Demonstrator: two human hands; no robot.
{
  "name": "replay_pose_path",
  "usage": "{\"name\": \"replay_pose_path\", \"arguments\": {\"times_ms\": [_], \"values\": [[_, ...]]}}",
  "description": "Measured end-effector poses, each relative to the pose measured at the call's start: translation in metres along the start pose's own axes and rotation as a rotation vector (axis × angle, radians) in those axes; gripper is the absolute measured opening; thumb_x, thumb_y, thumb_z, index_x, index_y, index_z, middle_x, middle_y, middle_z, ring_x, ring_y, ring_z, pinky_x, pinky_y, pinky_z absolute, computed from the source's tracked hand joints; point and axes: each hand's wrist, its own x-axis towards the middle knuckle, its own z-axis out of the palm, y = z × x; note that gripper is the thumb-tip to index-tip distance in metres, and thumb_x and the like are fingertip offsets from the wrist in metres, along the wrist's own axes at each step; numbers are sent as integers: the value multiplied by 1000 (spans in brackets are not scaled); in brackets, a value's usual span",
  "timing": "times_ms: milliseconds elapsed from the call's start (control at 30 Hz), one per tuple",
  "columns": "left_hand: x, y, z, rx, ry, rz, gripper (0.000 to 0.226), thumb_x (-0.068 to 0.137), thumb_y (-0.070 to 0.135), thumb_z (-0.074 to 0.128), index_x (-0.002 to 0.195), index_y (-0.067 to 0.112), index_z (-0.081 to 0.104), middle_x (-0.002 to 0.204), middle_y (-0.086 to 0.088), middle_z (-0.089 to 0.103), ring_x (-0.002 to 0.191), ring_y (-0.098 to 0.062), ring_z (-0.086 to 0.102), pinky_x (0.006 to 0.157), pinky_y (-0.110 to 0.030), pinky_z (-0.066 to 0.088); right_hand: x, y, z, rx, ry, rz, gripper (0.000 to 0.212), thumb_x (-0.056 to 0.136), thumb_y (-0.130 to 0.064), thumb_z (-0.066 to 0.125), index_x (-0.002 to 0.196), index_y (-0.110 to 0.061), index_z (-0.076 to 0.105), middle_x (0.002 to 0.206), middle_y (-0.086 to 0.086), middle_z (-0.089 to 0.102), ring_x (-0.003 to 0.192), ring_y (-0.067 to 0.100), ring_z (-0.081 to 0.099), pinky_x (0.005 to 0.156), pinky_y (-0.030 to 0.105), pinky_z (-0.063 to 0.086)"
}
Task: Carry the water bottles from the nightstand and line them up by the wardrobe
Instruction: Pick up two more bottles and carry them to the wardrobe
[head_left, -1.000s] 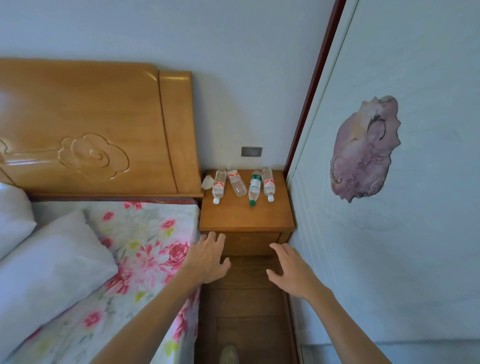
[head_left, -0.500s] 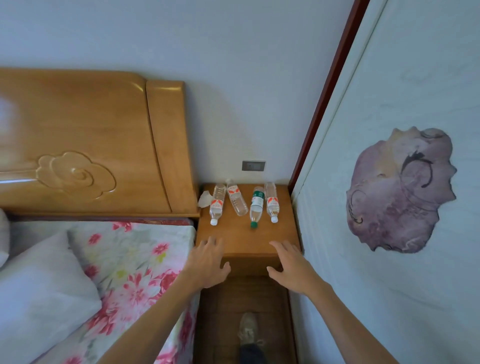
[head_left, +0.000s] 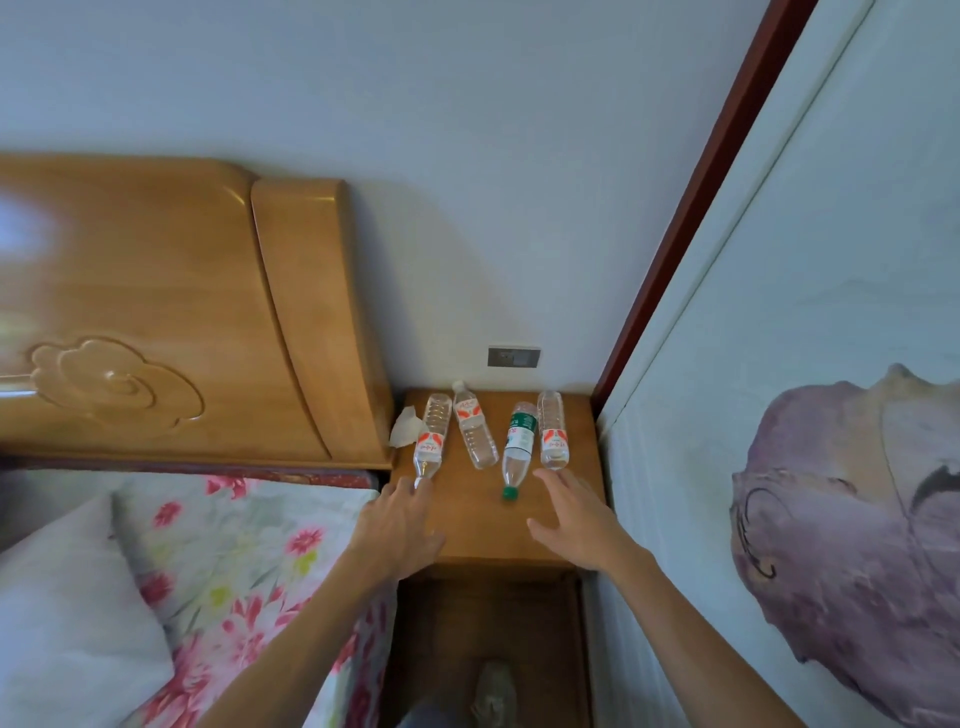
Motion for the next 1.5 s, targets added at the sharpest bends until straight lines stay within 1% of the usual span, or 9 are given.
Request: {"name": "replay_pose_path", "arguments": {"times_ms": [133,400,633,800,900,1067,1200,1333,1500], "values": [[19,-5,-3,-21,-30,-22,66,90,50,50,144,20,25,137,-5,44,122,-24,50,97,-39,49,28,3,0,17,-37,-26,66,94,-43,58,150,-28,25,157,-3,32,140,17,39,105,32,44],[61,-24,-2,-63,-49,-59,64,88,47,50,142,21,29,129,-6,49,117,-26,52,92,-39,49,82,0,8,24,-106,-15,68,93,-44,59,150,-27,26,157,-3,32,140,17,39,106,35,45],[105,-48,2,-115,-98,-57,62,90,44,50,143,21,27,133,-7,47,120,-28,52,94,-40,49,134,-7,11,28,-155,42,66,92,-44,60,147,-27,29,151,-2,41,131,19,49,101,39,52],[130,-68,7,-144,-133,-66,61,89,43,51,142,20,30,135,-7,46,121,-29,51,93,-43,48,166,-15,12,18,-189,56,59,93,-39,61,143,-25,34,143,-1,46,127,17,50,101,33,48],[143,-78,11,-151,-153,-76,59,89,44,51,139,18,33,133,-6,47,120,-28,52,92,-42,49,181,-17,14,20,-204,69,59,94,-39,60,145,-23,33,143,0,46,128,18,48,104,35,46],[168,-89,19,-141,-167,-61,58,89,44,51,138,17,35,131,-6,50,119,-27,54,90,-39,50,204,-17,19,26,-213,92,65,95,-39,60,149,-21,29,149,2,41,133,20,45,108,38,41],[187,-91,30,-171,-193,-72,56,89,44,51,136,18,36,131,-6,49,116,-27,55,87,-40,50,224,-10,23,32,-210,110,64,95,-38,60,148,-20,31,149,3,42,133,21,46,107,37,40],[203,-93,42,-196,-225,-95,56,89,44,52,135,18,35,132,-6,49,117,-27,54,88,-40,49,246,0,29,38,-207,115,62,94,-36,62,147,-20,33,147,3,44,131,20,47,101,34,41],[223,-97,64,-239,-213,-135,55,88,43,54,135,18,38,131,-5,50,117,-26,53,86,-38,48,275,15,44,71,-218,100,62,93,-39,63,145,-19,35,146,5,46,129,22,49,101,38,47]]}}
